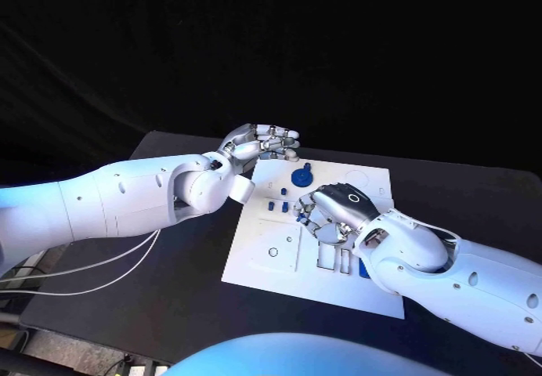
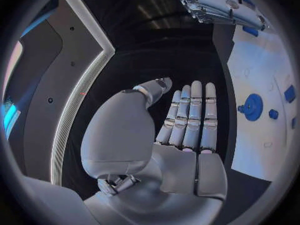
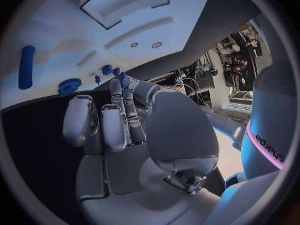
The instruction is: Assemble the parts on the task board
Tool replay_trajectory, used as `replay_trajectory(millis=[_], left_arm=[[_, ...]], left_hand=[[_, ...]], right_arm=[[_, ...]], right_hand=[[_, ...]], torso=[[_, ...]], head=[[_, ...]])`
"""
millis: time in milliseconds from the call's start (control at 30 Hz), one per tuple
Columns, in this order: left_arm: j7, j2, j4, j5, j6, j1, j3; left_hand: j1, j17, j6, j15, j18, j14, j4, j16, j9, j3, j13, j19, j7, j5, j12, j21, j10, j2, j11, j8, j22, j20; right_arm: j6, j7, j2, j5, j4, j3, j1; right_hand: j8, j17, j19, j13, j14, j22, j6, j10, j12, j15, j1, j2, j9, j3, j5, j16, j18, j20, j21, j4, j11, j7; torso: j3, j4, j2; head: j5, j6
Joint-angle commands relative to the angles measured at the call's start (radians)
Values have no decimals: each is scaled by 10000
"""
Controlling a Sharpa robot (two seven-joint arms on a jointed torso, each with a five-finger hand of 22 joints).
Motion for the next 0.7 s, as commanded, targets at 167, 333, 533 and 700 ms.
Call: replay_trajectory(millis=[167,333,533,700], left_arm=[[23,110,-28,-23,122,11,10],[8,145,-40,-25,114,14,10],[4,166,-40,-40,104,15,10],[6,161,-36,-76,98,16,10]], left_hand=[[73,18,-79,63,91,7,-47,-51,-9,7,19,60,164,-11,-56,-73,-68,33,-29,-35,-16,26],[73,18,-79,63,91,7,-47,-51,-9,7,19,60,164,-11,-56,-73,-68,33,-29,-35,-16,26],[73,18,-79,63,91,7,-47,-51,-9,7,19,60,164,-11,-56,-73,-68,33,-29,-35,-16,26],[74,26,-82,66,92,5,-51,-60,-9,2,22,65,166,-11,-49,-87,-75,35,-26,-37,-25,29]], right_arm=[[42,232,214,23,-297,-64,-228],[119,237,329,14,-448,-95,-334],[281,228,438,17,-560,-130,-421],[384,204,500,13,-625,-156,-471]], right_hand=[[21,10,60,10,177,854,36,192,-3,-76,-58,48,20,-76,23,32,-153,-22,53,13,-258,53],[22,10,60,9,178,855,34,193,-8,-74,-62,50,24,-84,6,33,-153,-21,51,14,-258,52],[29,8,59,2,179,864,20,198,-47,-68,-83,76,54,-148,-138,34,-153,-15,46,27,-256,51],[29,4,55,2,178,861,18,197,-51,-68,-87,78,56,-156,-150,32,-151,-14,38,29,-255,51]], torso=[[-3,-20,15],[-2,-2,12],[1,-9,7],[6,-17,8]], head=[[230,-108],[289,-181],[317,-216],[324,-241]])
